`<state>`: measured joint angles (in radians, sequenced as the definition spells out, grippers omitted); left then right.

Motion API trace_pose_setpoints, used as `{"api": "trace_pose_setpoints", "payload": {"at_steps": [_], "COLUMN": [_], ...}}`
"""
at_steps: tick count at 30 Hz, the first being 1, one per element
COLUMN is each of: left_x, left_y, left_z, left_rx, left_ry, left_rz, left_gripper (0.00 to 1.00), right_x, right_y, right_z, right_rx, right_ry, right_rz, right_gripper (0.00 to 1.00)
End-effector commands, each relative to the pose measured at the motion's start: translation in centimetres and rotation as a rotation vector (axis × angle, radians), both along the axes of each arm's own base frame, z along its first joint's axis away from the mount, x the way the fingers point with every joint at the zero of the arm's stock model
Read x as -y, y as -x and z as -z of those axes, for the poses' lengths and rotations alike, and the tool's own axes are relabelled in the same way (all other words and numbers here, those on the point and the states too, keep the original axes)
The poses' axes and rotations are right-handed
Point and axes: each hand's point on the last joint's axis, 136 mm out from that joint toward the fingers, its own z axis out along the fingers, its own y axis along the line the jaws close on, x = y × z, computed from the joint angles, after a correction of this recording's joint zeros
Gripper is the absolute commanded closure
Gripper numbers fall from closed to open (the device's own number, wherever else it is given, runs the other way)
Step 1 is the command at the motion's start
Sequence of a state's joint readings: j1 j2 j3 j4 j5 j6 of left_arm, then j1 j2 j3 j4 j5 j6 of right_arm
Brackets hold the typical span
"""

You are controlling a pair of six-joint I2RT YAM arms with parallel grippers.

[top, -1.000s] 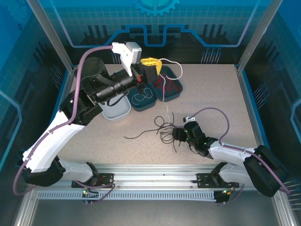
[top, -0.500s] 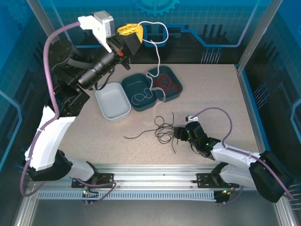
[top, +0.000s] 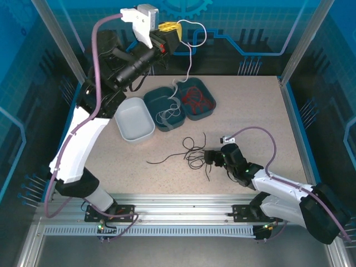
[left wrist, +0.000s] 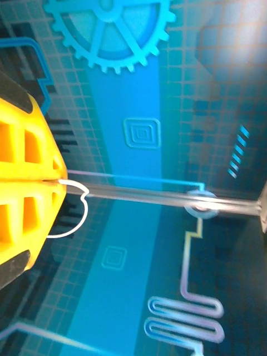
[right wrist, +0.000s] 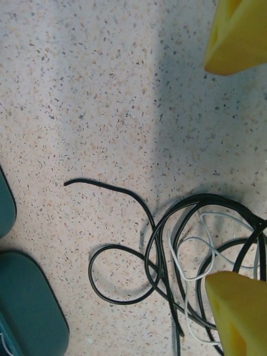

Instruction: Untangle the cables

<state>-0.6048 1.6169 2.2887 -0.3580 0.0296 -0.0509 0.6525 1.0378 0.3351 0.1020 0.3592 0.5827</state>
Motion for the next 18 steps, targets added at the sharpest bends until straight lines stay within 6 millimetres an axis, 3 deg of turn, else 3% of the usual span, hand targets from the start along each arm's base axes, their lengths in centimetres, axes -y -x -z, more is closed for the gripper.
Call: {"api": "trace_pose_setpoints", "payload": {"at_steps": [1,9,14,18], "left_x": [-2.0,-3.5,-3.7,-4.1], "left_y": [-1.4,-7.4,-11.2,-13.8], "left_z": [-0.8,1.6,4.3,6.8], "left_rx": [-0.003,-0.062,-0.115,-0.168], "left_ry": [0.037,0.065,0.061,0.041], "left_rz": [-0.059,-0.143,-0.201,-0.236], "left_gripper": [0.99,0.99,0.99,0.99], "right_x": [0.5,2.5,3.7,3.5], "right_y": [-0.4,0.1,0.5,0.6], "right_z": [-1.7,-4.5,-5.9,-6.5], "right_rx": [0.027,0.088,0.093,0.089], "right_ry": [0.006,0.006,0.035,0.052], "right_rz": [0.024,0.096,0.130,0.107], "right_gripper": [0.00,0.00,0.00,0.00]}}
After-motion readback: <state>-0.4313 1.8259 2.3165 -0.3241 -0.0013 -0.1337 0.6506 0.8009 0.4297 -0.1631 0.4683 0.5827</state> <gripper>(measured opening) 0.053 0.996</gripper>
